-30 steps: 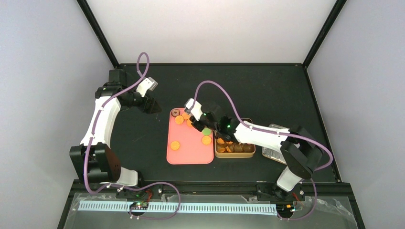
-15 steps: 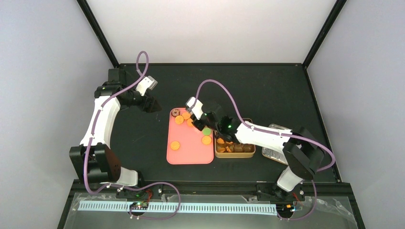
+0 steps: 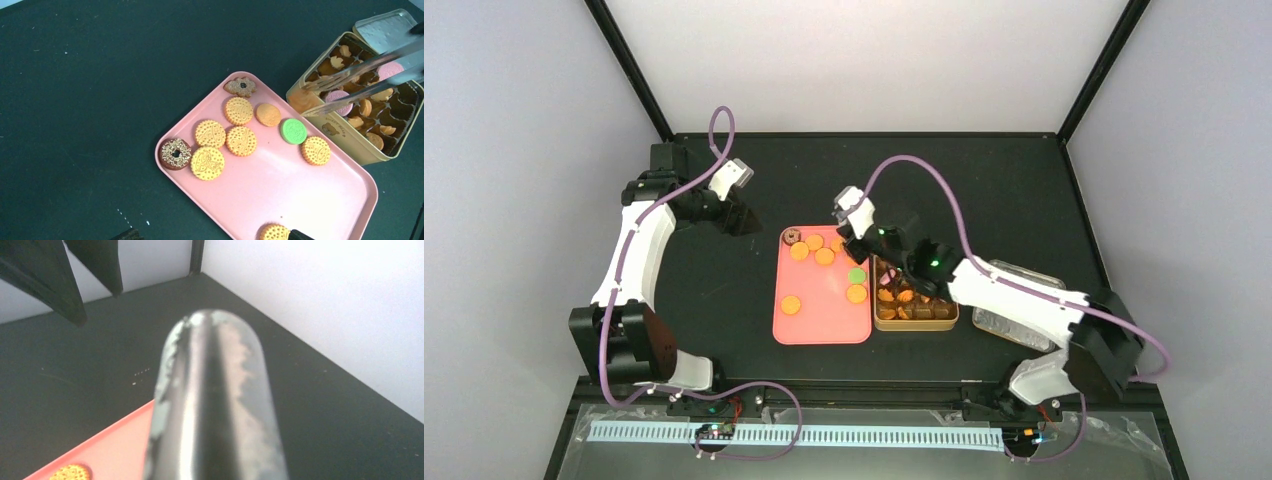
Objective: Pack the cookies
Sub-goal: Pick up the fake cookies from the plate, then place the fake cookies in the empty pocket of the box.
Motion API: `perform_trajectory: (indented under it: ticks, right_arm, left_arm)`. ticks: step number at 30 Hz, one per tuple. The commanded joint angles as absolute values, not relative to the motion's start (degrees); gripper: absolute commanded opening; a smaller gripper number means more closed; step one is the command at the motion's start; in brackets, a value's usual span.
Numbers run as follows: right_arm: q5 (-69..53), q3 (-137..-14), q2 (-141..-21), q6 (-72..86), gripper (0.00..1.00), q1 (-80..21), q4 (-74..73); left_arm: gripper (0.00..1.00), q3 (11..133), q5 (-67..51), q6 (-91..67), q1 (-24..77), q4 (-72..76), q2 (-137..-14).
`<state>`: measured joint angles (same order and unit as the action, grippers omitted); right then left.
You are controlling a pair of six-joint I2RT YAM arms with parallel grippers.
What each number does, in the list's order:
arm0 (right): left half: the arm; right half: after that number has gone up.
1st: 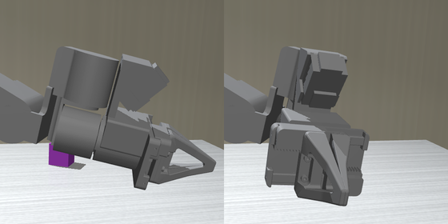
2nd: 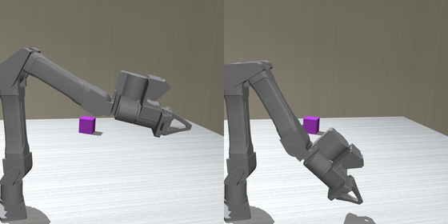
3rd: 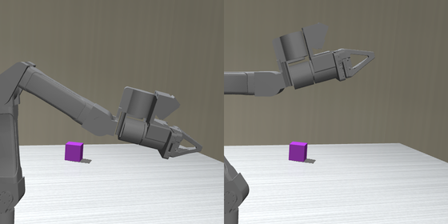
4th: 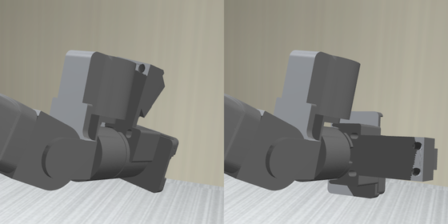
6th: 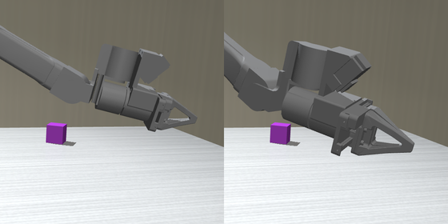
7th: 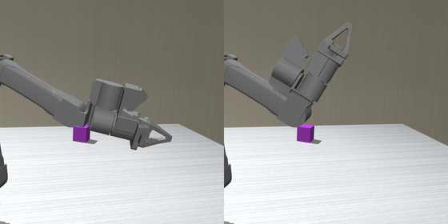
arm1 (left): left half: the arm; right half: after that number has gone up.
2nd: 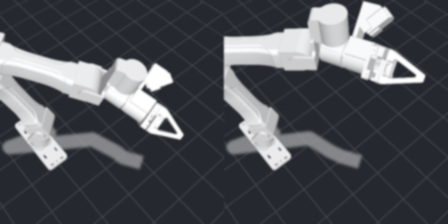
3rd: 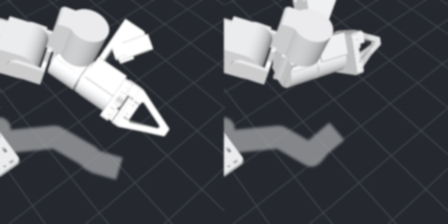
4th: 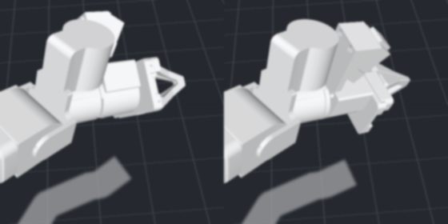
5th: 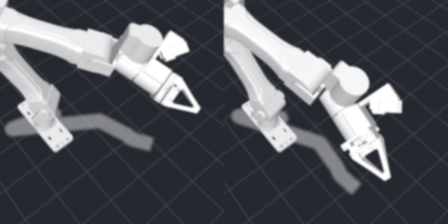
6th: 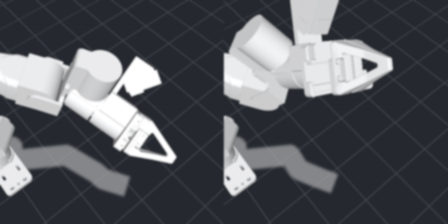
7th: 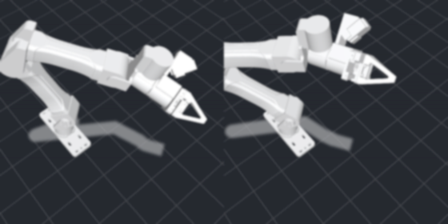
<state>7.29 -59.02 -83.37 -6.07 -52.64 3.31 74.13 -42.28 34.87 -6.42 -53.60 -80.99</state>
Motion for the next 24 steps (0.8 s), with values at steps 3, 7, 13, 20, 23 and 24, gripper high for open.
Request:
perform_trajectory:
  ticks: [3, 7, 13, 20, 23, 24]
  right_arm:
    - [11.99, -56.19, -69.39, -1.24, 0.01, -51.93, -6.94]
    - [14.31, -53.61, -60.82, 3.58, 0.01, -51.91, -17.09]
    - [16.57, -50.37, -50.67, 10.39, 0.01, -51.88, -28.71]
    - [18.94, -48.57, -48.25, 16.31, 0.04, -51.91, -34.97]
    - [18.69, -47.81, -47.7, 17.04, 0.08, -51.9, -34.84]
    - [18.71, -47.67, -47.56, 17.11, 0.11, -51.94, -34.85]
  left_arm:
    - [0.78, 76.65, -45.97, 35.29, -6.86, -54.48, -79.8]
    - [0.78, 76.72, -47.53, 35.18, -6.86, -54.37, -80.05]
    - [0.78, 76.71, -48.18, 35.4, -6.86, -54.32, -80.07]
    - [0.78, 76.64, -48.67, 35.84, -6.88, -54.62, -80.4]
    - [0.78, 76.62, -48.71, 36.07, -6.88, -54.71, -80.42]
    - [0.78, 76.64, -48.69, 36.09, -6.88, -54.79, -80.42]
